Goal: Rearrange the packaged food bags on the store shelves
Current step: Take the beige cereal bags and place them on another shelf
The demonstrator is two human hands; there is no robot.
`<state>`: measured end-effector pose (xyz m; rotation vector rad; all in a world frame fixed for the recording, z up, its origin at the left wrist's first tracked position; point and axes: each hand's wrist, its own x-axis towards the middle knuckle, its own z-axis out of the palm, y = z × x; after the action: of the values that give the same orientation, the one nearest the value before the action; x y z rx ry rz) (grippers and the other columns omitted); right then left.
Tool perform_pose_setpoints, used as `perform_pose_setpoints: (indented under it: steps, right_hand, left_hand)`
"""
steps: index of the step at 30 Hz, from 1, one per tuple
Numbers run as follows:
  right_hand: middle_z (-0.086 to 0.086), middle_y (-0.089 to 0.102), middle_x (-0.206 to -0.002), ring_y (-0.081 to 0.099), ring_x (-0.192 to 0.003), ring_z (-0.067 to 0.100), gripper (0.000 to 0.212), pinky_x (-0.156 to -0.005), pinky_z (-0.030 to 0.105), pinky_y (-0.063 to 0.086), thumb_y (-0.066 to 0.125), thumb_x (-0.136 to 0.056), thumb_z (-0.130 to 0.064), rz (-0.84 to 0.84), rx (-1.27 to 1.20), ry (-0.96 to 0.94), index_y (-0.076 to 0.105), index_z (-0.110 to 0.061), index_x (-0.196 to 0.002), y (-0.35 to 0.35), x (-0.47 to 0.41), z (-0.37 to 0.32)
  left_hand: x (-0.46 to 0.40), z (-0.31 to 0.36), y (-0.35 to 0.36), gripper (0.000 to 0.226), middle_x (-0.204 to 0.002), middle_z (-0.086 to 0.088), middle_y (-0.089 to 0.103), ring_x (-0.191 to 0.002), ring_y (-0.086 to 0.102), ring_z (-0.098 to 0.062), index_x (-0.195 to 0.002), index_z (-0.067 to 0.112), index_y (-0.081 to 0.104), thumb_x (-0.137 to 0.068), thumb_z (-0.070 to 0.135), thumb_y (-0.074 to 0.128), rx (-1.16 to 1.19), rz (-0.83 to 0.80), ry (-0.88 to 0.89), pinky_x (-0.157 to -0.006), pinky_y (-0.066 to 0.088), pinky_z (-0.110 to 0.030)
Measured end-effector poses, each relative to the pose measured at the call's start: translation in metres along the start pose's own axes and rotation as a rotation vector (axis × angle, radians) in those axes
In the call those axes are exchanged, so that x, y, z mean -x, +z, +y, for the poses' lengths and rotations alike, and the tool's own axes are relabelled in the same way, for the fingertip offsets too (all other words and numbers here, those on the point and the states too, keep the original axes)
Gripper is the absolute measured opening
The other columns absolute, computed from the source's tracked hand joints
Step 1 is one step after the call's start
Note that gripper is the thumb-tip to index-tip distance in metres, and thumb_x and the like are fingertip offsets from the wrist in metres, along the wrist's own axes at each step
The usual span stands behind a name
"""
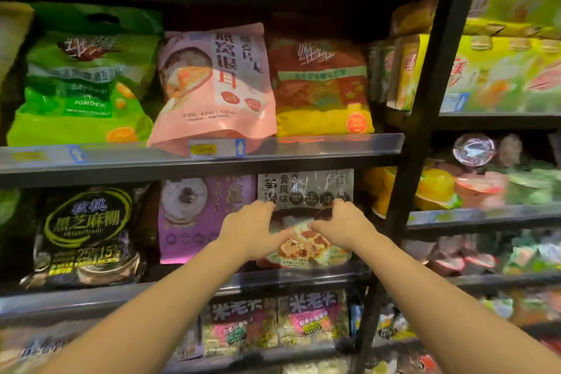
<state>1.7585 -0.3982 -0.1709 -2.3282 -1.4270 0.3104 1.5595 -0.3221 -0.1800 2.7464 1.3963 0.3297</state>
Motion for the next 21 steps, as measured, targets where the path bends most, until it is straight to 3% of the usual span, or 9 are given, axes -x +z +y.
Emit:
perform_pose_setpoints:
  steps: [3,8,12,14,16,18,21]
  right_hand:
    - [0.016,0.051,-0.147,0.052,-0.133,0.036,0.08,-0.105,0.045,0.05,0.069,-0.089,-0.059,0.014,-0.025,0.063,0.047,-0.007,-0.146,0.015,-0.013,0.01]
    - [0.019,0.048,-0.149,0.052,-0.135,0.037,0.091,-0.108,0.043,0.048,0.067,-0.089,-0.066,0.096,-0.053,0.132,0.042,-0.005,-0.152,0.048,-0.033,0.042]
    - [0.022,0.036,-0.158,0.042,-0.144,0.04,0.104,-0.114,0.047,0.041,0.073,-0.088,-0.06,0.208,-0.18,0.121,0.025,-0.002,-0.16,0.071,-0.048,0.068]
    - [0.022,0.036,-0.16,0.039,-0.146,0.04,0.106,-0.118,0.049,0.04,0.075,-0.087,-0.059,0.215,-0.214,0.105,0.026,-0.001,-0.161,0.08,-0.056,0.079]
    - [0.018,0.048,-0.154,0.045,-0.143,0.037,0.093,-0.116,0.049,0.042,0.077,-0.085,-0.057,0.182,-0.272,0.038,0.041,-0.007,-0.154,0.089,-0.062,0.089]
    - [0.012,0.055,-0.147,0.047,-0.141,0.034,0.08,-0.115,0.05,0.043,0.079,-0.085,-0.052,0.155,-0.37,-0.036,0.049,-0.014,-0.149,0.099,-0.064,0.097]
    - [0.01,0.052,-0.149,0.045,-0.143,0.032,0.08,-0.117,0.053,0.041,0.082,-0.085,-0.049,0.145,-0.469,-0.091,0.048,-0.018,-0.15,0.115,-0.066,0.106]
  left_hand:
    - [-0.018,-0.008,0.018,0.087,-0.139,0.0,0.056,-0.125,0.059,-0.026,-0.142,0.023,0.048,-0.082,0.086,0.046,-0.008,0.011,-0.013,-0.087,0.051,-0.046]
    - [-0.047,-0.033,0.057,0.089,-0.115,-0.002,0.066,-0.103,0.065,-0.027,-0.117,0.02,0.056,-0.074,0.095,0.038,-0.047,0.038,-0.029,-0.073,0.049,-0.041]
    - [-0.057,-0.046,0.084,0.124,-0.103,-0.004,0.068,-0.092,0.067,-0.028,-0.115,0.016,0.06,-0.047,0.11,0.018,0.014,0.022,-0.06,-0.07,0.052,-0.039]
    - [-0.061,-0.052,0.096,0.108,-0.085,-0.003,0.063,-0.075,0.062,-0.024,-0.091,0.013,0.055,-0.05,0.109,0.026,0.033,0.014,-0.09,-0.061,0.048,-0.036]
    - [-0.065,-0.055,0.107,0.081,-0.071,-0.002,0.055,-0.061,0.053,-0.019,-0.074,0.016,0.043,-0.067,0.097,0.047,0.048,0.035,-0.11,-0.051,0.038,-0.033]
    - [-0.071,-0.056,0.117,0.074,-0.066,-0.001,0.054,-0.058,0.052,-0.015,-0.073,0.016,0.043,-0.072,0.089,0.057,0.1,0.063,-0.105,-0.047,0.032,-0.032]
    - [-0.08,-0.051,0.126,0.074,-0.07,0.0,0.058,-0.064,0.057,-0.017,-0.081,0.017,0.047,-0.069,0.087,0.064,0.172,0.019,-0.12,-0.053,0.04,-0.033]
